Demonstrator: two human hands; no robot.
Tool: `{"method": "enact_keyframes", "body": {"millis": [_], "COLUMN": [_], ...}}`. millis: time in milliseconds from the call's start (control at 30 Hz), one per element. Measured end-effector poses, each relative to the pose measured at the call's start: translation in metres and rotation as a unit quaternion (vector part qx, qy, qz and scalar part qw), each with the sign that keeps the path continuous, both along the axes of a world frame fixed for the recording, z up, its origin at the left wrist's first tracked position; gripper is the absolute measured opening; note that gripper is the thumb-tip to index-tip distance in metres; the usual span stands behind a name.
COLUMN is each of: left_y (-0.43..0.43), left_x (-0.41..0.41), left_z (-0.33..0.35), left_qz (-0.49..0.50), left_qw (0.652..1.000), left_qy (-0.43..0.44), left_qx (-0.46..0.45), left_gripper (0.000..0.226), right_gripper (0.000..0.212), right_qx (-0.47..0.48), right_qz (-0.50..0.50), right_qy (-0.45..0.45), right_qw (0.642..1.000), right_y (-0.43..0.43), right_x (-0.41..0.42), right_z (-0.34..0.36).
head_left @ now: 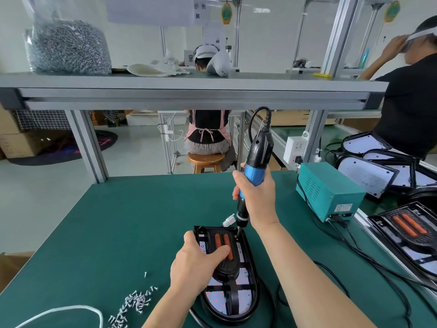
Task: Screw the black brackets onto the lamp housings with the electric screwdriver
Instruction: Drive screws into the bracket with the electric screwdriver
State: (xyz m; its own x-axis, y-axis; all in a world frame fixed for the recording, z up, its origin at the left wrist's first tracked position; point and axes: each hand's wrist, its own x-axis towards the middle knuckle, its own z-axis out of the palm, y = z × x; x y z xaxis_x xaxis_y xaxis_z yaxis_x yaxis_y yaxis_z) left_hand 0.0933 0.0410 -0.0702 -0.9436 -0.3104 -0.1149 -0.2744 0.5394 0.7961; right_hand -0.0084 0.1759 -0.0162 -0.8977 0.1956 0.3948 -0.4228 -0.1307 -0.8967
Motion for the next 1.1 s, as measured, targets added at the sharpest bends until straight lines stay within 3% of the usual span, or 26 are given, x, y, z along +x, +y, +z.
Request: {"method": "enact_keyframes", "body": {"millis": [267,500,700,767,833,900,1000,1100], "left_y": [-0.001,0.001,-0.009,-0.025,-0.055,-0.088,-0.117,-0.12], "left_x": [-0.001,-0.004,-0.002,0.002,0.006,0.013,0.022,0.022], "left_z": [0.005,0.008,0.004,0.007,0.011,0.011,0.006,0.0], "left_qz": [-0.014,-0.014,-0.035,0.004,0.068,0.098,0.073,0.026], "left_qw": [1.0,0.999,0.999,0.999,0.993,0.982,0.966,0.955], "left_qy": [-0.01,-0.035,-0.029,0.014,0.04,0.003,-0.098,-0.125], "left_qx": [0.017,0.005,-0.011,-0.033,-0.084,-0.16,-0.228,-0.269], "left_gripper": [0.059,0.061,0.067,0.067,0.049,0.031,0.037,0.032], "right_gripper": [0.032,0.015,0.011,0.018,0.026,0.032,0.037,0.041], "right_qx": [-0.058,-0.093,-0.214,-0.242,-0.259,-0.274,-0.307,-0.33], "right_qz": [0.004,0.058,0.036,0.001,-0.037,-0.063,-0.091,-0.105], "right_qy": [0.009,0.015,0.03,0.014,-0.001,-0.01,-0.04,-0.086], "right_qw": [0.998,0.994,0.976,0.97,0.965,0.959,0.947,0.934], "right_y": [0.014,0.031,0.041,0.043,0.044,0.045,0.046,0.044], "right_x": [0.008,0.017,0.037,0.05,0.062,0.072,0.08,0.084], "right_z": [0.008,0.025,0.052,0.048,0.042,0.035,0.025,0.019]}}
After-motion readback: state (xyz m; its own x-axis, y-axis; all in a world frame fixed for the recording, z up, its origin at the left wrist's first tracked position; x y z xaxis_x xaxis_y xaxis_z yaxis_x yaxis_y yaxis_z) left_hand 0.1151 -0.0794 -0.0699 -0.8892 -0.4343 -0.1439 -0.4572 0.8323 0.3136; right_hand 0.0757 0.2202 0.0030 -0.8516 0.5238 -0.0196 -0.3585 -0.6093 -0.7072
